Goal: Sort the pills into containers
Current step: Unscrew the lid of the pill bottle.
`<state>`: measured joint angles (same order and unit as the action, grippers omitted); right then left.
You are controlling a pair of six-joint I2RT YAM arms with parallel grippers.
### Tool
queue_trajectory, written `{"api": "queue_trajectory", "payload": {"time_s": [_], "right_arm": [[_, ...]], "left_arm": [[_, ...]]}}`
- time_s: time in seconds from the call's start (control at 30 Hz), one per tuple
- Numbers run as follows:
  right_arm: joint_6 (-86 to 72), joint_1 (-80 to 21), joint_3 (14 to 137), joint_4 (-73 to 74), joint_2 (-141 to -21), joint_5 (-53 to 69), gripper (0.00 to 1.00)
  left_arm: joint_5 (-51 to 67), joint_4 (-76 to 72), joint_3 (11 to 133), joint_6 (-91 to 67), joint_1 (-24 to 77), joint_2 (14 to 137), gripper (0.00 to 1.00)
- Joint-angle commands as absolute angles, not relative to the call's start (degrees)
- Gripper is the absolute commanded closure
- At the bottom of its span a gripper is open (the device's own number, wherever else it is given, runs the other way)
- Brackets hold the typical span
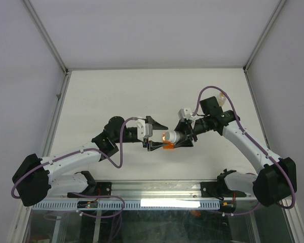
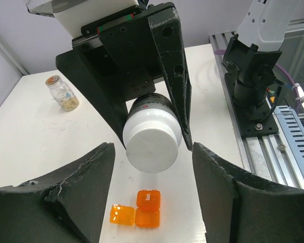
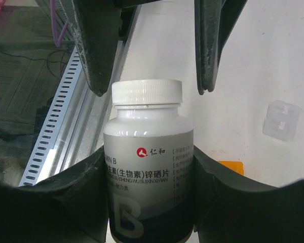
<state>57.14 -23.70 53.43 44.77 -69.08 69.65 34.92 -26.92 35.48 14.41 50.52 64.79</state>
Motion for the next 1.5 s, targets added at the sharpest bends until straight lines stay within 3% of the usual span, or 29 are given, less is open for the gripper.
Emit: {"api": "queue_trajectory", "payload": {"time_s": [0.0,0.37,0.63,0.9,1.1,1.3,1.33,1.43,1.47], "right_arm": [[58.1,-23.7,56.2,44.7,-68.9,71.0,1.00],[57.6,-23.6,56.2,44.4,-68.9,71.0,1.00],[55.0,-23.6,56.4,42.6,-69.0,69.4,1.00],[51.4,-23.5,56.2,39.7,-68.7,66.1,1.00],[49.9,-23.2,56.1,38.6,-68.4,65.3,1.00],[49.4,-22.8,56.1,38.5,-68.0,65.6,1.00],[49.3,-22.7,56.1,38.4,-67.9,65.8,1.00],[49.4,-22.5,56.0,38.6,-67.7,66.4,1.00],[49.6,-22.5,56.1,38.7,-67.5,66.5,1.00]], "left_arm": [[36.6,-27.4,38.7,14.1,50.3,65.7,0.39],[37.5,-27.5,39.5,13.1,50.3,66.8,0.56],[35.3,-28.1,40.6,1.6,50.4,67.7,1.00],[24.2,-31.6,38.2,-29.1,50.8,65.8,1.00],[10.0,-22.7,39.3,-36.5,55.2,63.5,1.00],[9.1,-22.7,39.1,-40.0,56.1,63.0,1.00],[9.8,-23.6,38.7,-38.7,56.1,62.8,0.92],[11.0,-26.5,37.1,-32.3,56.0,61.3,0.40],[11.9,-27.4,36.5,-29.1,56.0,60.6,0.28]]}}
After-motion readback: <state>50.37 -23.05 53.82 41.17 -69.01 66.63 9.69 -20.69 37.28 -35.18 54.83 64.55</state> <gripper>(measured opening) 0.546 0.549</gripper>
